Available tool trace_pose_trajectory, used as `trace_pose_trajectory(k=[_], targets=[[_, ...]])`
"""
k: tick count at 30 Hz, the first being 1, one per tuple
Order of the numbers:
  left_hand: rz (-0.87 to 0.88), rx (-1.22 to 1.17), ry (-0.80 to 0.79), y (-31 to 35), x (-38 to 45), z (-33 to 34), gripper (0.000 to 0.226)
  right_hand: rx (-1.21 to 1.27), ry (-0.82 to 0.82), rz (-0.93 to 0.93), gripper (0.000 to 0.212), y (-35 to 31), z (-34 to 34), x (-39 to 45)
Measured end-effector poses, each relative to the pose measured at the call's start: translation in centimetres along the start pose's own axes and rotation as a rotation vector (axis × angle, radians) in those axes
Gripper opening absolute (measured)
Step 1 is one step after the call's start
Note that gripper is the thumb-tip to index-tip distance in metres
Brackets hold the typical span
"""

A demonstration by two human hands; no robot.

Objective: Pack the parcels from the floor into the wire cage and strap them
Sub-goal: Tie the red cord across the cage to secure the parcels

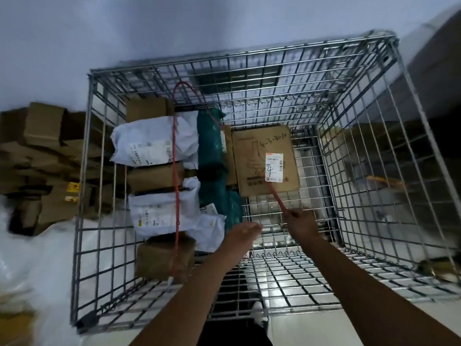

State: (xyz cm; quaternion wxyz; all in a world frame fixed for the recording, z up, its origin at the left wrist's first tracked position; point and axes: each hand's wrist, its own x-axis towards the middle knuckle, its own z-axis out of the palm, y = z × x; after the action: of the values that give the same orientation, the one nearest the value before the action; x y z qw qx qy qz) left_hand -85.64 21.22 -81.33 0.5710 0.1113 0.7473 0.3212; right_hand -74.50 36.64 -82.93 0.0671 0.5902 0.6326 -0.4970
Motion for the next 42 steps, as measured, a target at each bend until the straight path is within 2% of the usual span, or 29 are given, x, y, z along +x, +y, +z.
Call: trace_pose_trajectory(k=[3,6,10,14,21,27,33,37,39,42], targets=[[-0.001,-0.066,0.006,0.6,4.3,3.7,0.04,-0.115,-0.021,0.041,0.025,2.3,0.9,1.5],[-0.007,-0.142,0.012,0.6,8.5,6.9,0.027,-0.232,-0.031,0.146,0.028,3.9,2.0,3.5],[-0.088,-0.216,0.161,-0.1,12.3,9.3,0.015,-0.27,-0.048,0.213,0.026,4.8,3.3,6.3],[-0.131,-0.1,0.213,-1.4,14.5,9.4,0.013,-0.242,-0.072,0.286,0.029,5.6,4.6,7.7],[-0.121,0.128,0.16,-3.2,17.7,9.2,0.011,-0.286,-0.139,0.408,0.034,7.4,6.3,9.9],[-0.175,0.249,0.125,-3.9,21.1,9.2,0.018,-0.247,-0.114,0.392,0.043,7.7,7.5,12.2],[-0.14,0.317,0.143,-4.3,24.5,9.0,0.023,-0.416,-0.26,0.374,0.027,8.8,7.8,14.6],[-0.093,0.348,0.148,-4.6,26.5,9.4,0.029,-0.443,-0.326,0.353,0.029,9.1,4.2,17.3],[-0.099,0.306,0.134,-4.8,27.1,9.4,0.03,-0.424,-0.305,0.323,0.033,8.6,1.2,18.9],[-0.093,0.222,0.039,-5.2,26.6,10.1,0.015,-0.509,-0.306,0.231,0.037,8.4,-2.5,20.6]])
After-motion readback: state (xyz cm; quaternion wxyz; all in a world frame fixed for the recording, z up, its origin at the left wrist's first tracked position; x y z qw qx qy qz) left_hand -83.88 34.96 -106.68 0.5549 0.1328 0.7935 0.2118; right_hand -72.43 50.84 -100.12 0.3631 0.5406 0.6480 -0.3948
